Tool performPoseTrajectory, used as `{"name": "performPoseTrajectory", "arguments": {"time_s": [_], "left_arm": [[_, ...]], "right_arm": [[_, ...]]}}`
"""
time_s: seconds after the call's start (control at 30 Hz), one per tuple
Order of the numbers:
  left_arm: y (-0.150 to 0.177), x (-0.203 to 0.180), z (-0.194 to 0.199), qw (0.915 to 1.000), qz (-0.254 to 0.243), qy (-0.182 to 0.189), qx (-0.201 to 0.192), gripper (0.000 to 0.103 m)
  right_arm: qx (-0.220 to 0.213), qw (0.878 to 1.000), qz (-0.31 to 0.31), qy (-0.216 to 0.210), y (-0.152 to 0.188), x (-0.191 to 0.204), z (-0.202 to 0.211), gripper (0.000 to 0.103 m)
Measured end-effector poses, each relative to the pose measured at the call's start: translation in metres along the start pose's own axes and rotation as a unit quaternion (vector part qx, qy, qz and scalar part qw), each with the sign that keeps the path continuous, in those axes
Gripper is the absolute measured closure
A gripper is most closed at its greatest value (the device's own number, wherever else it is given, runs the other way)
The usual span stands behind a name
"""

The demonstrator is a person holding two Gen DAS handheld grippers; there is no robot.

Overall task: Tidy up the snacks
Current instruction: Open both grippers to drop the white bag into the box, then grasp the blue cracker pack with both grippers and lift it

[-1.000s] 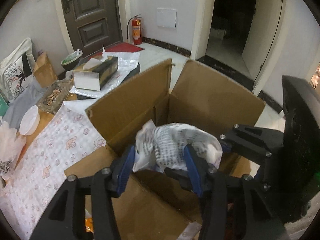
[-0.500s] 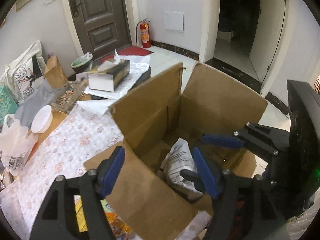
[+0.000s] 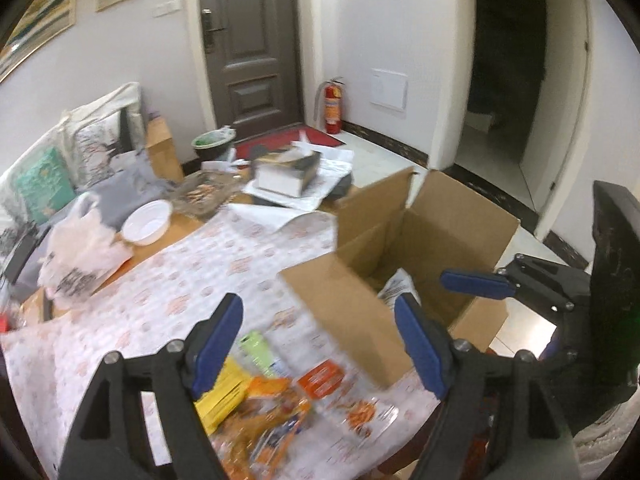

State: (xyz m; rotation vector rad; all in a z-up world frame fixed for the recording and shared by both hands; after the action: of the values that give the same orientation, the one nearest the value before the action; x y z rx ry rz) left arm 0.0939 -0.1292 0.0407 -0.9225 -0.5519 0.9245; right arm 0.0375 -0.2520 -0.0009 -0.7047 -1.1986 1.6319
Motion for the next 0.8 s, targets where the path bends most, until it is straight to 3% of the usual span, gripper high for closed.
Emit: {"name": "performPoseTrajectory", "arguments": {"time_s": [0.17,0.43,0.63,0.8], "left_arm": [[0.031,0.041,0.035,0.9989,0.032,-0.031,-0.008,0.026],[0.104,0.104,0.058,0.9922,0.104,-0.070,0.006,0.026],[0.160,0.146,0.055,0.9823,0.164,-0.087,0.028,0.026],[0.209,0.165,0.050,0.9677,0.232,-0.084,0.052,0.026]], "right_arm": [[0.004,0.999,0.021,-0.040,0.000,0.044,-0.005,0.046],[0.058,0.993,0.033,-0.095,0.024,0.106,-0.038,0.046],[0.110,0.984,0.037,-0.134,0.051,0.152,-0.077,0.046],[0.139,0.983,0.047,-0.112,0.075,0.166,-0.102,0.046]]}}
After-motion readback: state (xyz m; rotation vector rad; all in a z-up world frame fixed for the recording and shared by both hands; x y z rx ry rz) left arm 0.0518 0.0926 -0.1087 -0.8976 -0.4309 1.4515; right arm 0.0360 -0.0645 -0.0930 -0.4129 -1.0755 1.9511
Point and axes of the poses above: each gripper's, at about its wrist camera, not at the fingertips, and z roughly against the way its jaws point, x to its left, y to its underside, the point moved 1 cm from there along -z, roughly the way its jaws point, and after that the axes turned 12 degrees about -x, right-handed, at the moved point
